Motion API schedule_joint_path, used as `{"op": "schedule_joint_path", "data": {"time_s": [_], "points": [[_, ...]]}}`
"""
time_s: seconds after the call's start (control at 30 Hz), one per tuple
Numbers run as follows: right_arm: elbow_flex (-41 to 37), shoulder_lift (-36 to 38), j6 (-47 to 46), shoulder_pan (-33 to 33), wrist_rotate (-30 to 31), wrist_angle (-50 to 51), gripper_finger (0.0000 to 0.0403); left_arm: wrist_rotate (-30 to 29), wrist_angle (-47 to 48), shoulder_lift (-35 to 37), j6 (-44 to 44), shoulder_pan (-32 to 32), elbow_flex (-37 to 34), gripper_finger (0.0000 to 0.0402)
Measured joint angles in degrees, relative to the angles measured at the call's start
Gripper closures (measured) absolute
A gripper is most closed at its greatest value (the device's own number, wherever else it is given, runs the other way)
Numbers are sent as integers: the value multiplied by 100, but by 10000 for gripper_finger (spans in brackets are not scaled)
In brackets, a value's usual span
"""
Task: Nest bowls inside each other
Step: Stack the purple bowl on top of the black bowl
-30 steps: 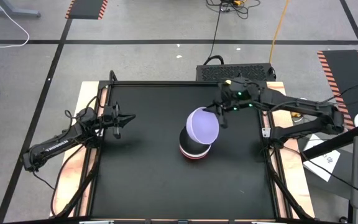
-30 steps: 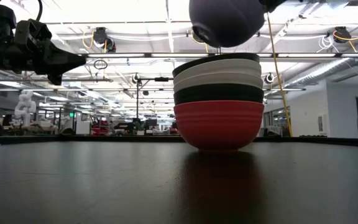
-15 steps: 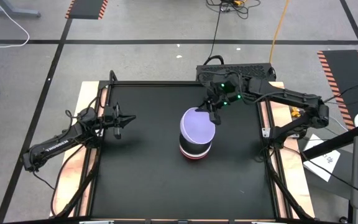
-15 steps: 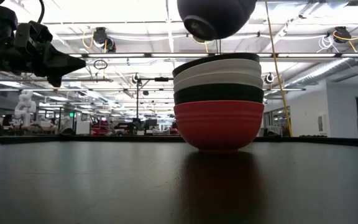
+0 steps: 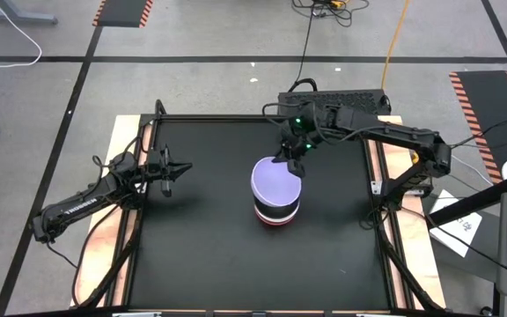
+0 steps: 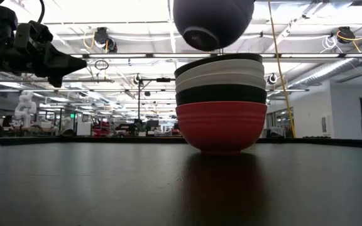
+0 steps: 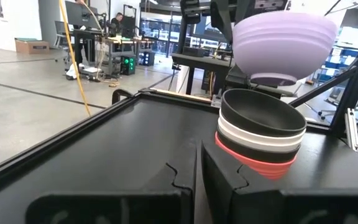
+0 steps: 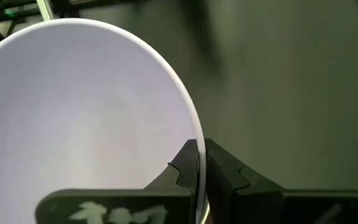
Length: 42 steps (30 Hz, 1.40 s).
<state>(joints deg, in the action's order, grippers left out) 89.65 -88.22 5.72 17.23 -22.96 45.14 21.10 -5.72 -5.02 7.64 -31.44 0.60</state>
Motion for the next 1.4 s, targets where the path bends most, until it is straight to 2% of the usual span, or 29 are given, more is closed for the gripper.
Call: {"op": "schedule_joint_path", "data": {"time_s": [0.3,0.8,0.97,1.17,1.4], "points": [[87,9,469,-9,-129,419,399,-2,-4,-2,-26,0,0,376],[98,10,848,-20,-106,457,399,-4,-7,-2,-64,0,0,376],[98,10,637,-22,-166,-342,399,-7,-4,-2,-111,0,0,376],[98,10,336,-22,-832,-1225,399,-7,40,-1,-114,0,0,376],[106,-96,6,-46,-1202,-1673,399,-7,44,-2,-131,-2,0,376]]}}
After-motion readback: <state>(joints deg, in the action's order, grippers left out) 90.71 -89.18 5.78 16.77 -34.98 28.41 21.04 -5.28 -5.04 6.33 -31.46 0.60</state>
